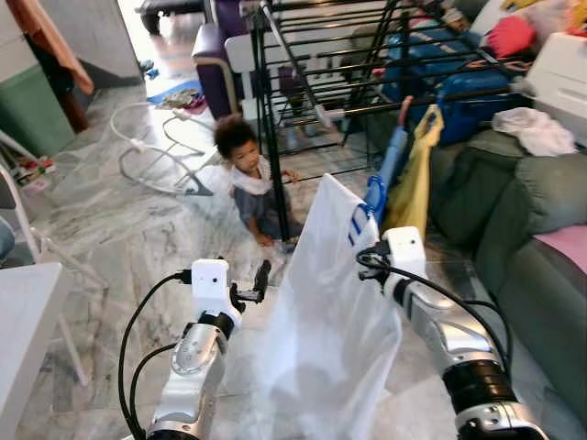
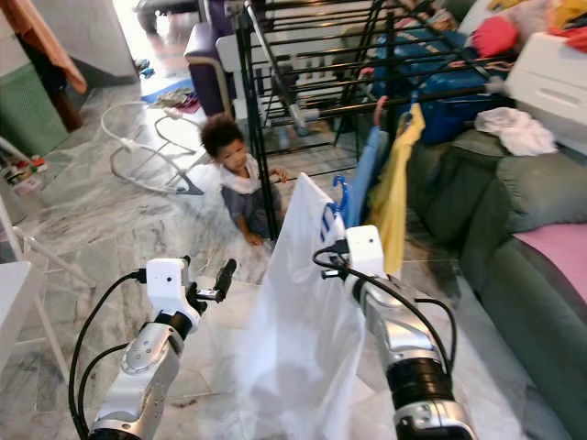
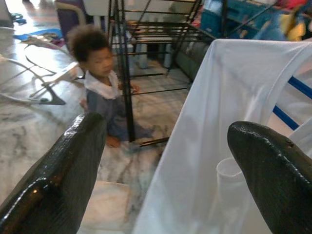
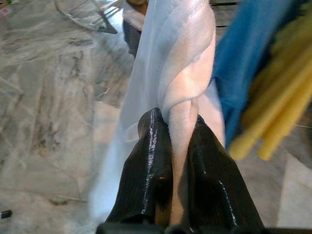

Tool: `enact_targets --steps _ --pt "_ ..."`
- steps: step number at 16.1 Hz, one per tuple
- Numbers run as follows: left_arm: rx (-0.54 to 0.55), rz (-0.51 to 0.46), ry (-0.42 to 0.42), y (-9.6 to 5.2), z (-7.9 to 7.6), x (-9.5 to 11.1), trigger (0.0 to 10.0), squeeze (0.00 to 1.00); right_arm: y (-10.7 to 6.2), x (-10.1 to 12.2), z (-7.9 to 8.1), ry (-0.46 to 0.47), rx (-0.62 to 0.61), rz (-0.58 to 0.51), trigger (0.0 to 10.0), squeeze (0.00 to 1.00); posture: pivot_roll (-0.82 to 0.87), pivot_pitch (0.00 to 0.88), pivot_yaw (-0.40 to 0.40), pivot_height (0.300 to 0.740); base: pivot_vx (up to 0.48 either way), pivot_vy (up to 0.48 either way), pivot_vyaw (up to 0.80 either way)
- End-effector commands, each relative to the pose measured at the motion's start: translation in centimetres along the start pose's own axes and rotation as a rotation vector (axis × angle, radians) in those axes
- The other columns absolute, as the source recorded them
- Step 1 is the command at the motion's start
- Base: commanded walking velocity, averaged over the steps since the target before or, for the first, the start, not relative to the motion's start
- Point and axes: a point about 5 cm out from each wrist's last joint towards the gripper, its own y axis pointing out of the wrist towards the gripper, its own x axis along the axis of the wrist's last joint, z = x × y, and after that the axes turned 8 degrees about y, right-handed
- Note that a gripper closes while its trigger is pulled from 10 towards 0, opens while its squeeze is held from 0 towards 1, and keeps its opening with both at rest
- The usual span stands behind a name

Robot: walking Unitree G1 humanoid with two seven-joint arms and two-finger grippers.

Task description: Hang hanger

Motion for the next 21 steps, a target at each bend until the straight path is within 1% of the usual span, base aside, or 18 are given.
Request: enact_targets --steps 1,3,6,7,8,10,11,12,14,17,18,19,21 --pt "0.006 -0.006 -0.003 0.1 0.2 0.2 10.0 0.0 0.2 1.7 0.0 -0.003 0.005 -0.065 0.0 0.0 -0.13 0.0 0.06 0.74 0.412 0.0 0.0" --pt "0.005 -0.007 -0.004 0.1 0.2 0.2 10.0 0.0 0.4 1.9 -0.1 -0.001 0.001 -0.064 0.0 0.0 -0.13 0.0 0.06 0.74 0.416 0.0 0.0" --pt "0.003 -0.006 -0.007 0.1 0.1 0.2 10.0 0.0 0.5 2.4 -0.9 -0.009 -0.052 -0.079 0.0 0.0 -0.13 0.0 0.059 0.74 0.417 0.0 0.0" --pt "0.004 -0.006 -0.007 0.1 0.1 0.1 10.0 0.0 0.4 2.7 -1.8 -0.014 -0.106 -0.091 0.0 0.0 -0.13 0.0 0.058 0.74 0.424 0.0 0.0" --pt "0.005 -0.006 -0.008 0.1 0.1 0.1 10.0 0.0 0.3 2.7 -2.2 -0.014 -0.128 -0.098 0.0 0.0 -0.13 0.0 0.058 0.74 0.424 0.0 0.0" --pt "0.01 0.005 -0.013 0.0 0.1 -0.1 10.0 0.0 -0.2 3.0 -4.3 -0.03 -0.247 -0.119 0.0 0.0 -0.13 0.0 0.058 0.74 0.326 0.0 0.0" --pt "0.009 0.004 -0.014 0.0 0.0 -0.1 10.0 0.0 -0.4 3.2 -4.9 -0.03 -0.285 -0.129 0.0 0.0 -0.13 0.0 0.058 0.74 0.0 0.0 0.0" --pt "0.003 0.009 -0.021 0.0 -0.1 -0.2 10.0 0.0 -0.7 3.5 -6.1 -0.045 -0.361 -0.146 0.0 0.0 -0.13 0.0 0.058 0.74 0.0 0.0 0.0" --pt "-0.001 0.013 -0.024 0.1 -0.3 -0.2 10.0 0.0 -1.0 3.6 -6.9 -0.049 -0.406 -0.154 0.0 0.0 -0.14 0.0 0.057 0.74 0.0 0.0 0.0" --pt "0.001 0.024 -0.021 0.1 -0.3 -0.3 10.0 0.0 -1.3 3.8 -7.9 -0.061 -0.434 -0.165 0.0 0.0 -0.14 0.0 0.058 0.74 0.0 0.0 0.0" --pt "0.009 0.03 -0.019 0.1 -0.2 -0.4 10.0 0.0 -1.4 3.7 -8.0 -0.058 -0.422 -0.158 0.0 0.0 -0.14 0.0 0.059 0.74 0.0 0.0 0.0" --pt "0.01 0.032 -0.018 0.1 -0.1 -0.4 10.0 0.0 -1.3 3.6 -7.8 -0.052 -0.401 -0.151 0.0 0.0 -0.14 0.0 0.06 0.74 0.0 0.0 0.0" --pt "0.007 0.019 -0.009 0.2 -0.1 -0.2 10.0 0.0 -0.7 3.5 -6.8 -0.042 -0.299 -0.125 0.0 0.0 -0.14 0.0 0.062 0.74 0.0 0.0 0.0"
